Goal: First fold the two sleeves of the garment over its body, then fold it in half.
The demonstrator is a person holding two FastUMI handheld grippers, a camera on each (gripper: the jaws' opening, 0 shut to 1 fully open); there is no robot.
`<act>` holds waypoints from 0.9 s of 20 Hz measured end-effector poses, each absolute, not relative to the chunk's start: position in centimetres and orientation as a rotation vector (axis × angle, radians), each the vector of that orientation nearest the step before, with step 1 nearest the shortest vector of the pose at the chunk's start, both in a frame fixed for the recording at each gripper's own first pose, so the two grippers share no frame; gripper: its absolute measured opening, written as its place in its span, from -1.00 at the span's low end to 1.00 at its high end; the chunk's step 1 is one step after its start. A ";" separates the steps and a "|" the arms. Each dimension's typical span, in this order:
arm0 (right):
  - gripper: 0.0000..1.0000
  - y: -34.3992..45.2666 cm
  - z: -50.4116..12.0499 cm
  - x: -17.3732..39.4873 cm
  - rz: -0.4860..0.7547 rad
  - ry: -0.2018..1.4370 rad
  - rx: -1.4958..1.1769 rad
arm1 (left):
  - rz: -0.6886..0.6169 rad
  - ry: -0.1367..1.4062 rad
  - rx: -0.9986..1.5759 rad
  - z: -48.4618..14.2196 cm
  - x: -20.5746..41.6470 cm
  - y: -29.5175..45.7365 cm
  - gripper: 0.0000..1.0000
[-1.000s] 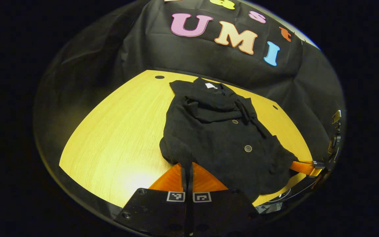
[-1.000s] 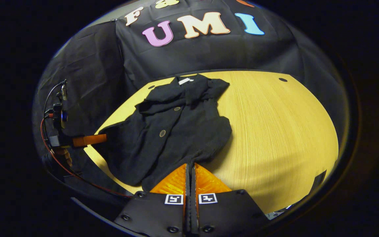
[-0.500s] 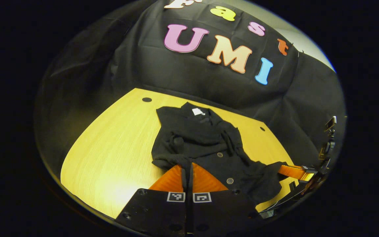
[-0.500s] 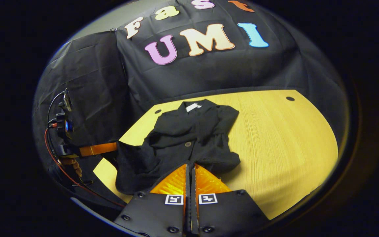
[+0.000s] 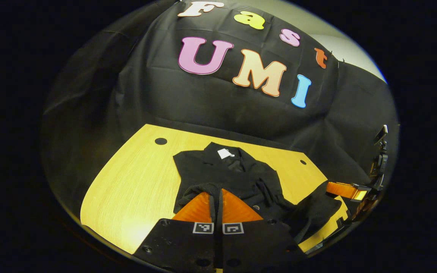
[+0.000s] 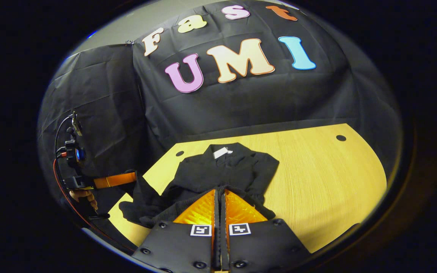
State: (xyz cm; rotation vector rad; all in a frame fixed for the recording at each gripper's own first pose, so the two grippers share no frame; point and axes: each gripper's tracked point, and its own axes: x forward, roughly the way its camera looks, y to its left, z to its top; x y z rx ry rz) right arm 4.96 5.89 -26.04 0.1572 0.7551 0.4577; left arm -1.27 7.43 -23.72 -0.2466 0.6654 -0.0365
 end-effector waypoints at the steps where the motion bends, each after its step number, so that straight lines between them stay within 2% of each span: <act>1: -1.00 6.0 -25.9 5.9 0.454 0.750 0.155 | -0.034 0.653 -0.249 -23.5 -0.2 7.8 -1.00; 2: -0.94 6.0 -25.5 6.4 0.452 0.743 0.156 | -0.031 0.642 -0.251 -23.4 0.8 8.1 -1.00; 6: -0.95 6.6 -24.8 10.1 0.444 0.715 0.160 | -0.031 0.572 -0.242 -22.4 4.9 9.2 -1.00; 18: -0.95 7.2 -25.7 18.7 0.351 0.694 0.143 | -0.076 0.580 -0.206 -25.3 12.6 11.1 -1.00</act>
